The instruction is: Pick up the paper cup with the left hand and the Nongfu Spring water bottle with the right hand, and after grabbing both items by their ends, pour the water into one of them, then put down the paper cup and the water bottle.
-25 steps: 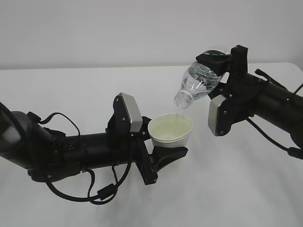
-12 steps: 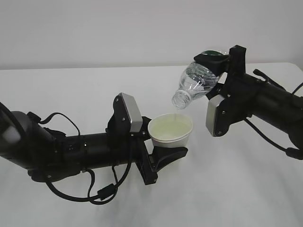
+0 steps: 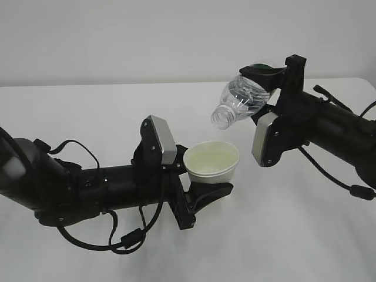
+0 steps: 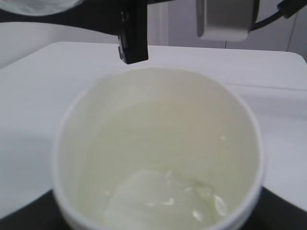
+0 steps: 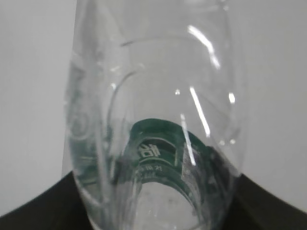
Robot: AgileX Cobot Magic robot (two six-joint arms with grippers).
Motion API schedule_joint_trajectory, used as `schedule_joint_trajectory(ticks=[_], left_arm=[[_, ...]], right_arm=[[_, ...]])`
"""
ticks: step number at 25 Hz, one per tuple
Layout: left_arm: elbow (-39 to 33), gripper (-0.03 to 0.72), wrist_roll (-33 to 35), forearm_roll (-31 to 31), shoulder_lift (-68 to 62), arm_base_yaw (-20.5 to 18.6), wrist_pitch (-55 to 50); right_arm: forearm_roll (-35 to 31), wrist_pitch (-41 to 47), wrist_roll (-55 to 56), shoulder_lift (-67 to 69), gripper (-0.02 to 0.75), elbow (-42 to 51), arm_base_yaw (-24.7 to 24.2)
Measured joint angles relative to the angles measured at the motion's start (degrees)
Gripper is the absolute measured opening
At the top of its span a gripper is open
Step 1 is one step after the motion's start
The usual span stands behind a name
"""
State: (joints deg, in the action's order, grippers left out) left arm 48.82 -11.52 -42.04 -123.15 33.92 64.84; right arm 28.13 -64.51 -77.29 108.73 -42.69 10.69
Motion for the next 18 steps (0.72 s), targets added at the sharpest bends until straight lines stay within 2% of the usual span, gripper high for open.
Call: schedule_joint_trajectory(ticks=[18], left_arm=[[0.0,0.462,0.0,0.0,0.0,0.0,-0.1]], right_arm=[[-4.0,0.0,13.9,0.0,0.445,0.0,0.0]])
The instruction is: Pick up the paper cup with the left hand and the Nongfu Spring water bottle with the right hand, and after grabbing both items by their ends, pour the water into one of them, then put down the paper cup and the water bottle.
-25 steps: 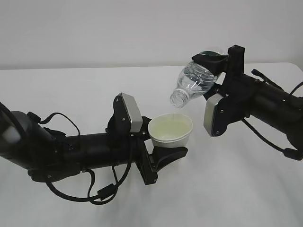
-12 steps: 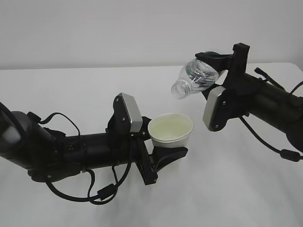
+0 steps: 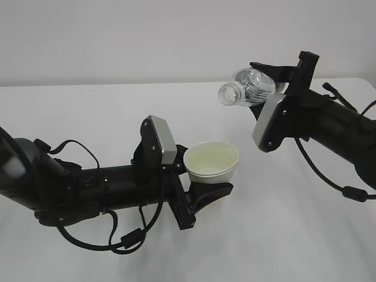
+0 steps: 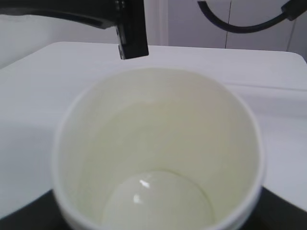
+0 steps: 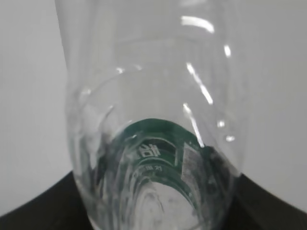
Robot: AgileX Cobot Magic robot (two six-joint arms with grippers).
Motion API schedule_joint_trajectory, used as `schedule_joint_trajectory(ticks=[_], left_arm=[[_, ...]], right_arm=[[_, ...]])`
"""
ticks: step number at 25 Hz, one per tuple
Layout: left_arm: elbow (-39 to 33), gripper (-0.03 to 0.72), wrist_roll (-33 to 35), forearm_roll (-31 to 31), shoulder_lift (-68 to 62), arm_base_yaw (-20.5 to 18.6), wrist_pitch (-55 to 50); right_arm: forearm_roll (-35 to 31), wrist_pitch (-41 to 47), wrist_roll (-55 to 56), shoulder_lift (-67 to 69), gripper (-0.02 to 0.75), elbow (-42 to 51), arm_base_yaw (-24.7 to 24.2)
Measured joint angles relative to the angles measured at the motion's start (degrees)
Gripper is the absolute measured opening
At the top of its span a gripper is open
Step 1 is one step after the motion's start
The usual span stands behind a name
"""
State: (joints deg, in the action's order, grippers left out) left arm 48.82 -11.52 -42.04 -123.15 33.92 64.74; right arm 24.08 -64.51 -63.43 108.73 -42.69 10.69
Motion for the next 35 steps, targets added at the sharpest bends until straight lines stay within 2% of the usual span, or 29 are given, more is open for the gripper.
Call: schedule_joint_trajectory(ticks=[22,35], left_arm=[[0.0,0.462,0.0,0.0,0.0,0.0,0.0],[0.0,0.462,0.0,0.0,0.0,0.0,0.0]], right_arm=[[-6.8,0.0,17.1,0.0,0.445,0.7,0.1],[-12.6,0.0,23.5,0.0,0.445,1.5,0.1]])
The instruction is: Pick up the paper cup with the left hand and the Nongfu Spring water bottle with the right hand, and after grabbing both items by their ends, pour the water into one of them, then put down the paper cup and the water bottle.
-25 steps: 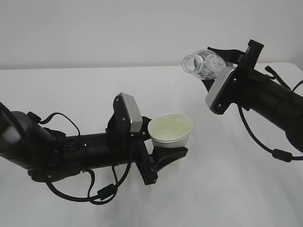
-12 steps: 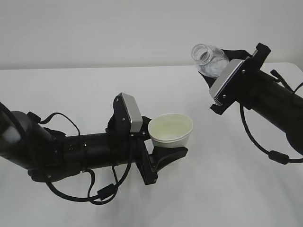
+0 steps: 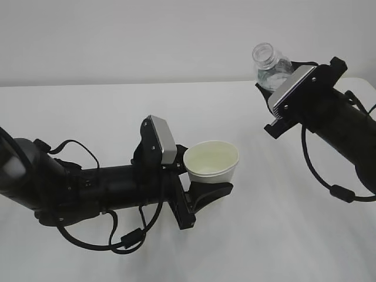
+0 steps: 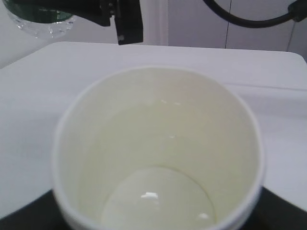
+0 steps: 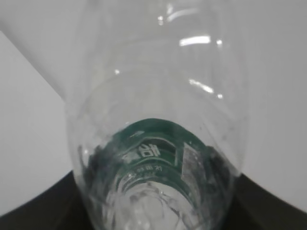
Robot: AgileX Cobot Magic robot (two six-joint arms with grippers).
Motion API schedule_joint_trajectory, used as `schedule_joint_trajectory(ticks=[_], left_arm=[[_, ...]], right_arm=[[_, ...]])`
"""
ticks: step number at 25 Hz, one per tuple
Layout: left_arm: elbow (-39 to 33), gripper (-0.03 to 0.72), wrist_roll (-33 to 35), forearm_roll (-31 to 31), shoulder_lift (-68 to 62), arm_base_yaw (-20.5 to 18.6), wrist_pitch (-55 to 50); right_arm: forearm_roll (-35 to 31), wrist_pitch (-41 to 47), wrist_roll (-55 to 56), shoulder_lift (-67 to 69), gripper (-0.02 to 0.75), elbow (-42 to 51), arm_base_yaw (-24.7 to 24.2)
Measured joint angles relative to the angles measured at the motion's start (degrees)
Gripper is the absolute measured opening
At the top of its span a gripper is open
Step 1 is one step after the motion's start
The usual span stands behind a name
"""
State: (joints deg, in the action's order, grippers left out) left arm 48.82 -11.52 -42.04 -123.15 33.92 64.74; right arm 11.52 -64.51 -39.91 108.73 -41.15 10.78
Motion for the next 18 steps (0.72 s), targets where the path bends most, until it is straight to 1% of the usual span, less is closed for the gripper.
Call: schedule_joint_trajectory(ticks=[3,8,15,18], left_arm=[[0.0,0.462,0.0,0.0,0.0,0.0,0.0],[0.0,0.462,0.0,0.0,0.0,0.0,0.0],[0.0,0.462,0.0,0.0,0.0,0.0,0.0],[0.0,0.462,0.0,0.0,0.0,0.0,0.0]], right_arm=[[-2.0,0.0,3.1,0.0,0.445,0.0,0.0],[-6.0,0.0,11.8,0.0,0.445,0.5,0.0],[-7.2,0.0,13.7,0.0,0.445,0.7,0.0],[-9.0,0.0,15.6,0.0,0.445,0.7,0.0]])
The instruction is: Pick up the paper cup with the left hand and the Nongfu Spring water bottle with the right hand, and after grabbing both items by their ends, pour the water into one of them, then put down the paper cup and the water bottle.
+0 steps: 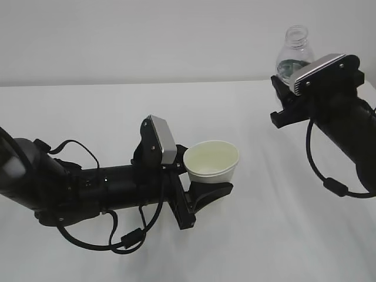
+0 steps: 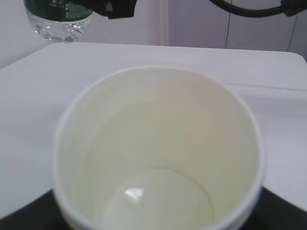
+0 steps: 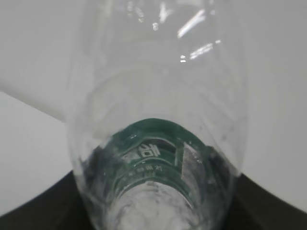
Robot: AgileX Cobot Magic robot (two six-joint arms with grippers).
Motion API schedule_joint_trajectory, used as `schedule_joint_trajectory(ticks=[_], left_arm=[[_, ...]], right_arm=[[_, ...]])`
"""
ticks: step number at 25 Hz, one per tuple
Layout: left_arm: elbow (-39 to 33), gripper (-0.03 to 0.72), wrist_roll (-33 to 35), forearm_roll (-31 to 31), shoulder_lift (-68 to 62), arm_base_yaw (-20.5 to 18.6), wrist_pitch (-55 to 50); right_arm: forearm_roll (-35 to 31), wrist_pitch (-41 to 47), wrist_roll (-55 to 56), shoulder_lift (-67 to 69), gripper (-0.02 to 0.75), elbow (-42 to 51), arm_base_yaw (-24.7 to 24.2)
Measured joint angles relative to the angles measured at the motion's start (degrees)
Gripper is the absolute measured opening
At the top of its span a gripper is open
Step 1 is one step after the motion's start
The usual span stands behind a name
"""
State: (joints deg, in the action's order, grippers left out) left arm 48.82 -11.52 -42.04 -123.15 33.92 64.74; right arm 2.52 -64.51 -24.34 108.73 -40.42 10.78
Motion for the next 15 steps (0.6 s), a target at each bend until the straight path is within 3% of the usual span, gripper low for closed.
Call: schedule_joint_trajectory(ticks=[15], left_arm=[[0.0,0.462,0.0,0.3,0.0,0.0,0.0]], right_arm=[[-10.1,0.0,10.5,0.0,0.445,0.1,0.0]])
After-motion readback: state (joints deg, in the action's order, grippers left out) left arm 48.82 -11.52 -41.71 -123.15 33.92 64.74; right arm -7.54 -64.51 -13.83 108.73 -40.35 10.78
